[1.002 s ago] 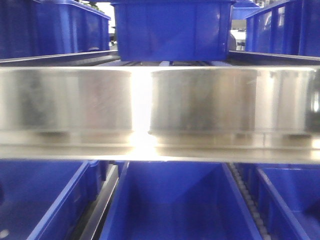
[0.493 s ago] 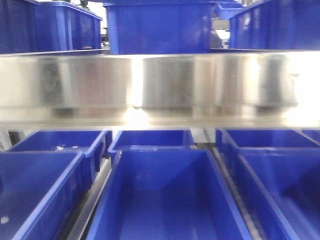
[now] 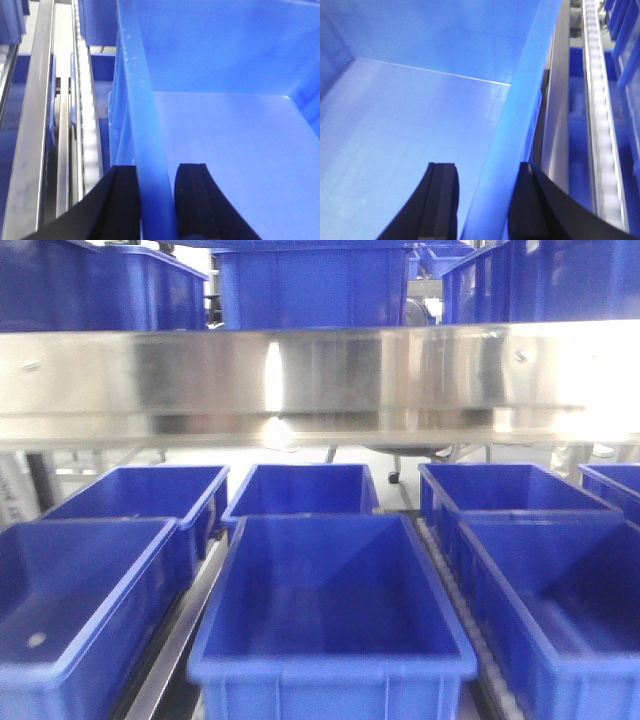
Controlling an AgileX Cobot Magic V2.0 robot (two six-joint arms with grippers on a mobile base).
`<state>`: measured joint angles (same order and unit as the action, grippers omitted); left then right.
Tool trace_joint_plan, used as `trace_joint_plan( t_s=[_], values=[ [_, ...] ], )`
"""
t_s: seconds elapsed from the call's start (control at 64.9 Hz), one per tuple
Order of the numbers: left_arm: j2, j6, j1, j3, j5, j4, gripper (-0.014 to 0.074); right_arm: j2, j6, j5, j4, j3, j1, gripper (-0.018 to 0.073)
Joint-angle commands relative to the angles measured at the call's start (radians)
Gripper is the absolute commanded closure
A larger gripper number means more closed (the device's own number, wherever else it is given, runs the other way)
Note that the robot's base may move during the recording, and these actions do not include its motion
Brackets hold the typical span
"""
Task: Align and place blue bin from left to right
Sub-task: 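Hold the bin with both grippers while the base backs away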
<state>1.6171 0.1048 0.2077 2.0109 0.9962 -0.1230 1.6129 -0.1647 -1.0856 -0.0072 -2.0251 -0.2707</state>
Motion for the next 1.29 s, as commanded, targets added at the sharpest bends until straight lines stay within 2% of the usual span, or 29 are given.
trace_joint_plan(
  t_s=[0.0,1.279],
  values=[
    [-0.025,-0.014,0.008,0.018,-0.079,-0.073,0.0708,-0.012,-0.013,0.086,0.007,-0.010,0.001,0.0629],
    [-0.025,-0.014,0.008,0.018,-0.079,-0.073,0.0708,-0.012,-0.013,0.092,0.007,-0.010,0.001,0.0629]
  ],
)
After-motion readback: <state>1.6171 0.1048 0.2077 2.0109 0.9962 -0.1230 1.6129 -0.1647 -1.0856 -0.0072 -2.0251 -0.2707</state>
